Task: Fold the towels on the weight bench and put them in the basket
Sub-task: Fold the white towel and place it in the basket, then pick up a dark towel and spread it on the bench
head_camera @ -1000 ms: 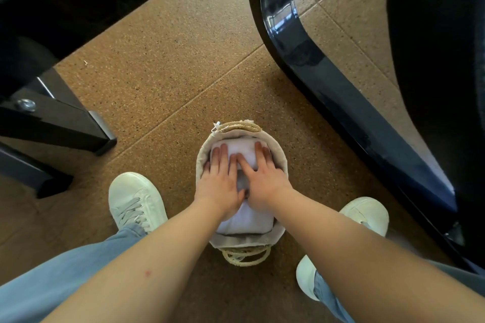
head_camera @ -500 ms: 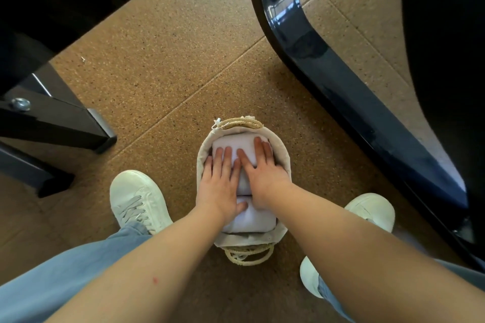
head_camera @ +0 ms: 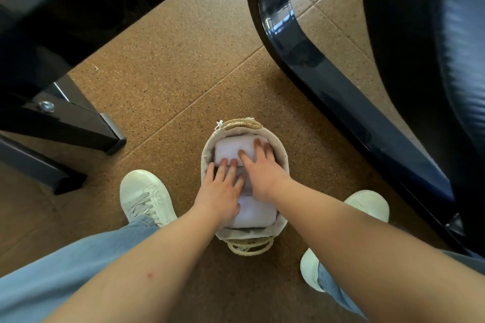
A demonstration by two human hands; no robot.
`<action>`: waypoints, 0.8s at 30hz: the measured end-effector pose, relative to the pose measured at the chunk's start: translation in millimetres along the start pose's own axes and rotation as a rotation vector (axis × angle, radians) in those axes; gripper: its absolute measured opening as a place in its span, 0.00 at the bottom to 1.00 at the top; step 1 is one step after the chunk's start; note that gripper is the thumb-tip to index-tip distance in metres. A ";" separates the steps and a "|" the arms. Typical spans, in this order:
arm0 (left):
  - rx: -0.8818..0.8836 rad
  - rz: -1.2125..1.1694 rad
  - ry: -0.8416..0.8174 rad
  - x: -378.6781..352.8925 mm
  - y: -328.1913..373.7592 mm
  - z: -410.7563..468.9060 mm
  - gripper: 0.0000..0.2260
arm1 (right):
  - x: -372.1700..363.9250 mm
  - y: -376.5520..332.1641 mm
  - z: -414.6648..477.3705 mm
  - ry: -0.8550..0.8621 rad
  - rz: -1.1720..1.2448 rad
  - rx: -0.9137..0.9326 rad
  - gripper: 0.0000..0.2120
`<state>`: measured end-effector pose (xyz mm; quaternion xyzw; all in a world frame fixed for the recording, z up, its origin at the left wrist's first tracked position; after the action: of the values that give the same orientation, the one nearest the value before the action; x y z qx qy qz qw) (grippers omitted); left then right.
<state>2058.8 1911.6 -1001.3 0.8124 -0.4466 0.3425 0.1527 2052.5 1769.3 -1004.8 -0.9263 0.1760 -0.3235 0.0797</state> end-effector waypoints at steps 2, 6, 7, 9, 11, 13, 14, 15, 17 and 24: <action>0.030 -0.054 0.027 10.1 -1.7 -5.1 0.33 | 4.9 -3.0 -7.4 0.016 0.011 0.008 0.45; 0.072 -0.134 0.083 32.9 -6.8 -25.1 0.29 | 19.9 -6.1 -35.1 0.053 0.050 0.045 0.44; 0.077 -0.138 0.100 38.4 -8.3 -31.3 0.28 | 24.0 -7.3 -43.3 0.062 0.054 0.049 0.44; 0.090 -0.144 0.131 48.4 -10.9 -42.8 0.28 | 32.5 -9.9 -60.3 0.081 0.058 0.044 0.45; 0.108 -0.145 0.149 58.2 -11.9 -53.5 0.28 | 41.1 -11.4 -78.6 0.108 0.039 0.031 0.45; 0.134 -0.145 0.173 68.7 -10.7 -64.7 0.28 | 49.3 -12.0 -98.1 0.134 0.024 0.026 0.45; 0.145 -0.146 0.189 75.2 -10.0 -71.1 0.28 | 53.6 -11.7 -107.9 0.150 0.023 0.028 0.45; 0.154 -0.146 0.208 82.3 -9.0 -77.6 0.28 | 58.0 -11.5 -118.1 0.170 0.017 0.033 0.46; 0.159 -0.145 0.261 99.6 -6.7 -91.3 0.28 | 68.3 -9.9 -138.1 0.222 0.001 0.046 0.46; 0.128 -0.184 0.493 172.7 20.1 -140.4 0.27 | 108.3 -0.9 -226.5 0.463 0.081 0.085 0.40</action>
<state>2046.4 1870.9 -781.9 0.7496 -0.2974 0.5424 0.2356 1989.6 1721.6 -766.5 -0.8154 0.2126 -0.5310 0.0892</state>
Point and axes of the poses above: each hand's wrist, its own z-axis towards the middle knuckle, its own x-axis out of the back of the hand, y = z × x, the point moved 2 cm from there along z, towards the middle knuckle, and after that the axes turned 5 degrees about z, right-handed, at the moved point
